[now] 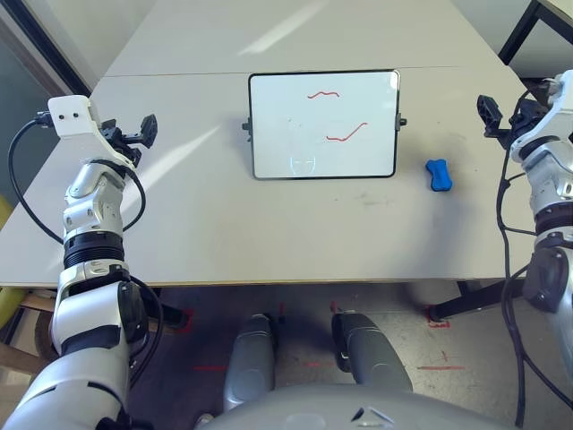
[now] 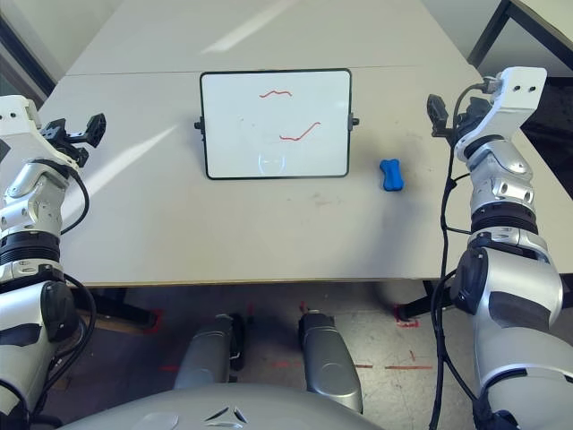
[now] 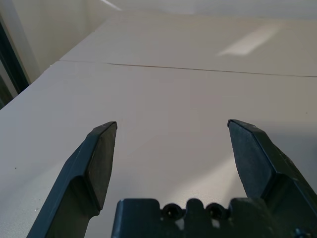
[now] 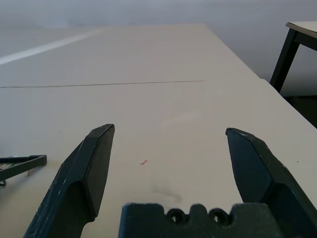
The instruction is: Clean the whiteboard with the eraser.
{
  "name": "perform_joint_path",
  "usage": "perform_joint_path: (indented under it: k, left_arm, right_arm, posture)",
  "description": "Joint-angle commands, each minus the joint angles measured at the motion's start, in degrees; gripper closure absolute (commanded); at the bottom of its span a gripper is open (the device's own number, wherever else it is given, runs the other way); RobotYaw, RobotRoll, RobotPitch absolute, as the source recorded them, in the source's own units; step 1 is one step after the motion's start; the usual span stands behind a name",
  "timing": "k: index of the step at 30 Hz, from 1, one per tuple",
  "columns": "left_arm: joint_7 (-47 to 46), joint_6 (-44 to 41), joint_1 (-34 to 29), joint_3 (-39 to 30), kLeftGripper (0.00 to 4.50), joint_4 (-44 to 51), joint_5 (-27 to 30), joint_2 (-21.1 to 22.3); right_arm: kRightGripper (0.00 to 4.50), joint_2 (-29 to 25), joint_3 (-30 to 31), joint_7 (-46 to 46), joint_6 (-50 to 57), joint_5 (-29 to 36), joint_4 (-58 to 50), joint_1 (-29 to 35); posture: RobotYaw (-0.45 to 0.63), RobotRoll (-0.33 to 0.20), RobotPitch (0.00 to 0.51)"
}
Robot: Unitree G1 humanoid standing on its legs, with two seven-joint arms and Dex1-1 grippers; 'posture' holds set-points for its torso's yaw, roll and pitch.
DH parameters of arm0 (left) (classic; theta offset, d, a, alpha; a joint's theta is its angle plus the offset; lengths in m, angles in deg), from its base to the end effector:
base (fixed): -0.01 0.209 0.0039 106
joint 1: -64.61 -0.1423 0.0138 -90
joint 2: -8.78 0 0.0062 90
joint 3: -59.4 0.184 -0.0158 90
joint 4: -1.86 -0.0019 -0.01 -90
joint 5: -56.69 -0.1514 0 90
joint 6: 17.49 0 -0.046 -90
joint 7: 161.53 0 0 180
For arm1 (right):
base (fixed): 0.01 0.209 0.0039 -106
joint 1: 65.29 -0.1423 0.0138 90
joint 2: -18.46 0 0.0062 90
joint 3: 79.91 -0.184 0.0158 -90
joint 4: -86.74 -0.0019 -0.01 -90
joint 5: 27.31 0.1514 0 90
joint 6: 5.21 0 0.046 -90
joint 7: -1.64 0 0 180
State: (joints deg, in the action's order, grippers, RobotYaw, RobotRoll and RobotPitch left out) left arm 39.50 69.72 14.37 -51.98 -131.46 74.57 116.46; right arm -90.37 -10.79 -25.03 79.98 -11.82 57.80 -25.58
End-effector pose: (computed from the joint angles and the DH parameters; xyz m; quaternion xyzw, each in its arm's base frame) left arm 0.3085 0.3302 0.1510 -0.0215 -0.0486 0.0455 0.9975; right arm 0.3273 -0.3297 0.1564 0.0309 -0.0534 -0.0137 0.9980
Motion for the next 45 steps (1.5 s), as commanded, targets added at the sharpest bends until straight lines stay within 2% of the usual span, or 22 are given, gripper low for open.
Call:
perform_joint_path:
  k: [1,13,18,23,32,37,45]
  left_arm:
    - [0.0,-0.4,0.2,0.1,0.00,0.3,-0.3,0.0]
    - [3.2,-2.0,0.9,1.1,0.00,1.2,0.4,-0.5]
    - [15.3,-10.4,-4.0,5.0,0.00,14.4,4.9,-1.2]
    - [26.9,-20.3,-11.3,10.0,0.00,29.8,10.3,0.5]
    - [34.7,-25.3,-13.7,14.0,0.00,36.5,11.7,1.5]
    - [36.6,-23.8,-13.0,16.9,0.00,35.4,9.5,1.3]
    - [37.9,-21.6,-11.0,18.5,0.00,32.8,8.0,0.5]
  right_arm:
    - [0.03,-0.1,-0.1,0.0,-0.3,0.0,-0.6,0.2]
    - [0.03,-0.3,-0.1,0.3,-0.2,-0.1,-0.9,0.4]
    - [0.03,-0.4,-0.1,0.3,-0.2,-0.2,-0.8,0.3]
    - [0.03,-0.5,-0.1,0.4,0.0,-0.2,-1.1,0.4]
    - [0.03,-1.8,-0.1,0.8,2.4,-0.1,-2.7,1.0]
    - [0.03,-4.2,2.9,2.3,16.7,-2.1,-5.6,-1.1]
    - [0.03,-9.7,14.5,-2.7,54.7,-7.1,-16.0,-7.2]
  posture:
    - [-0.10,0.000,0.115]
    - [-0.11,0.000,0.112]
    - [-0.12,0.000,0.107]
    - [-0.13,0.000,0.107]
    - [-0.16,0.000,0.099]
    - [-0.18,0.000,0.099]
    - [-0.22,0.000,0.101]
